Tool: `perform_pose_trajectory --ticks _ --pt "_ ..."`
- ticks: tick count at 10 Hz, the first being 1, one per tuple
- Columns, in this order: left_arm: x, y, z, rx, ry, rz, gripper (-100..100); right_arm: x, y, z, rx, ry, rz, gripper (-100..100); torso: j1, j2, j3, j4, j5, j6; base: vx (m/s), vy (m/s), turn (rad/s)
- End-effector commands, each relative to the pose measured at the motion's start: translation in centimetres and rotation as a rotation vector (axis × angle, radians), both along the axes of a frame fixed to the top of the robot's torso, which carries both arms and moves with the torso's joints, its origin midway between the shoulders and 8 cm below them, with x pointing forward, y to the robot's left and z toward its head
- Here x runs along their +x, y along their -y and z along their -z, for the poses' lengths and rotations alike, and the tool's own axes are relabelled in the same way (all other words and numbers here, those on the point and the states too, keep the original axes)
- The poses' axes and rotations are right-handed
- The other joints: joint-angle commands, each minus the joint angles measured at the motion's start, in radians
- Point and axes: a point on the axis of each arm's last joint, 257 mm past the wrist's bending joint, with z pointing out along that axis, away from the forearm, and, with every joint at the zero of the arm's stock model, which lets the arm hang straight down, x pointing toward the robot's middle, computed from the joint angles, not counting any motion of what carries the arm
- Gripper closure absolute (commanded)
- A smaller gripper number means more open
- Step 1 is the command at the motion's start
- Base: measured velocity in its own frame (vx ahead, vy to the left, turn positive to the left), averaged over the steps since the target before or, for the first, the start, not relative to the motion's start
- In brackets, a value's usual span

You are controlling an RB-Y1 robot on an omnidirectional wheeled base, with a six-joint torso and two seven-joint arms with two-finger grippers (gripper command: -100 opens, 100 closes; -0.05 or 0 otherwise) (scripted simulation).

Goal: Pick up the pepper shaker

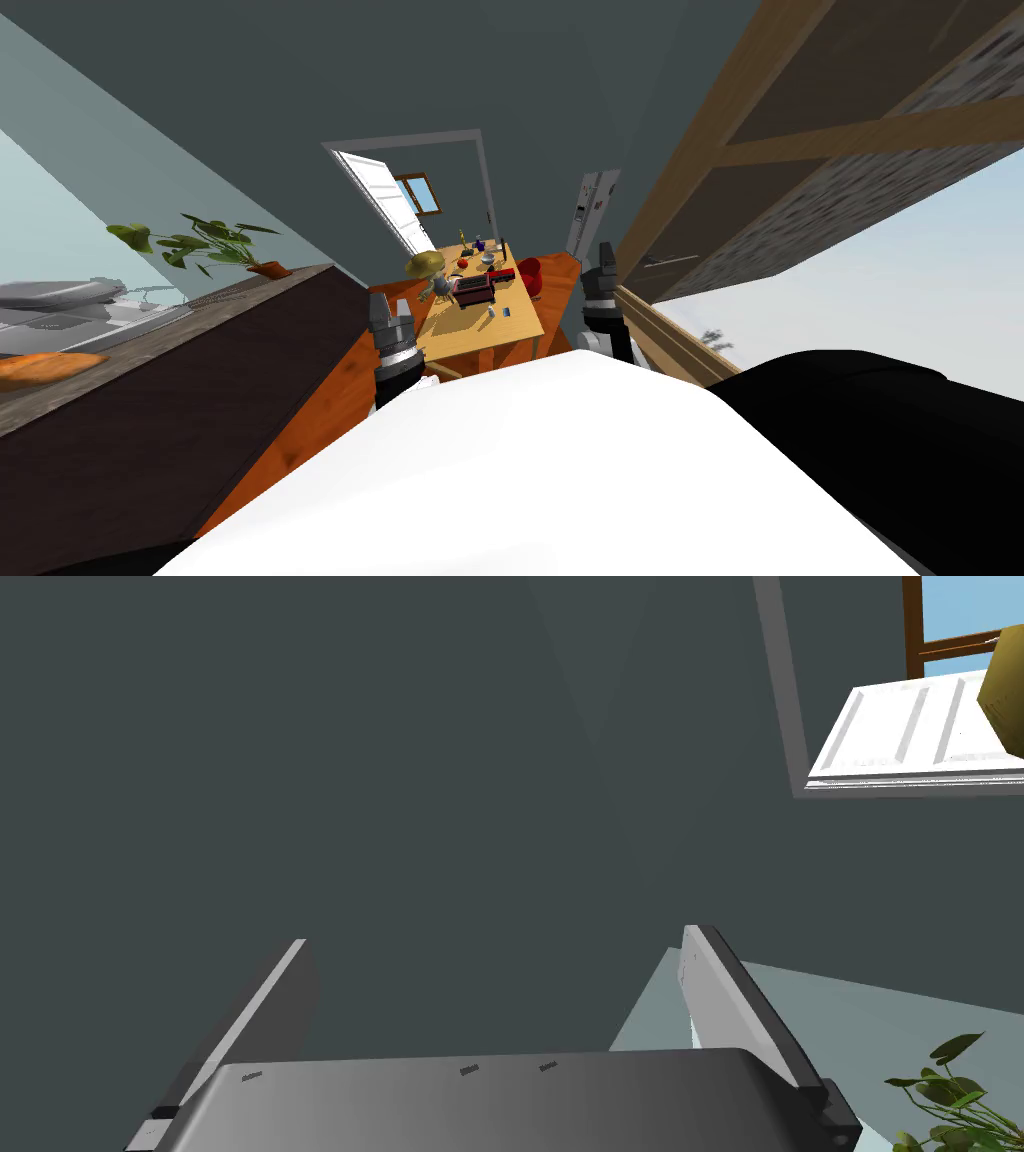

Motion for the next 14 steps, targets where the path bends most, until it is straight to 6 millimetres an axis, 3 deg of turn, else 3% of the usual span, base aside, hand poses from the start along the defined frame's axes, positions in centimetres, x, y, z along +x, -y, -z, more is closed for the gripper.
perform_pose_trajectory --ticks 1,5,6,11,13,14 --pt "1.5 -0.1 1.1 0.047 -0.04 0.0 -100 0.0 0.0 0.0 0.0 0.0 0.0 0 0.0 0.0 0.0 0.0 0.0 0.0 -0.047 -0.022 -0.077" --pt "5.0 -1.1 3.6 0.119 -0.127 -0.026 -100 0.0 0.0 0.0 0.0 0.0 0.0 0 -0.002 0.006 0.003 0.001 -0.001 0.0 -0.093 -0.04 -0.078" --pt "5.1 -1.2 4.0 0.118 -0.136 -0.027 -100 0.0 0.0 0.0 0.0 0.0 0.0 0 -0.002 0.006 0.004 0.001 0.0 0.0 -0.077 -0.018 -0.019" --pt "11.0 -4.0 8.7 0.193 -0.296 -0.103 -100 0.0 0.0 0.0 0.0 0.0 0.0 0 -0.002 0.007 0.004 0.002 0.0 0.0 -0.098 -0.034 -0.108" --pt "12.5 -5.0 11.1 0.198 -0.364 -0.123 -100 0.0 0.0 0.0 0.0 0.0 0.0 0 -0.002 0.005 0.003 0.001 -0.001 0.0 -0.064 -0.043 -0.051" --pt "12.6 -5.0 11.4 0.197 -0.371 -0.124 -100 0.0 0.0 0.0 0.0 0.0 0.0 0 -0.002 0.004 0.003 0.001 -0.001 0.0 -0.038 -0.028 -0.049"
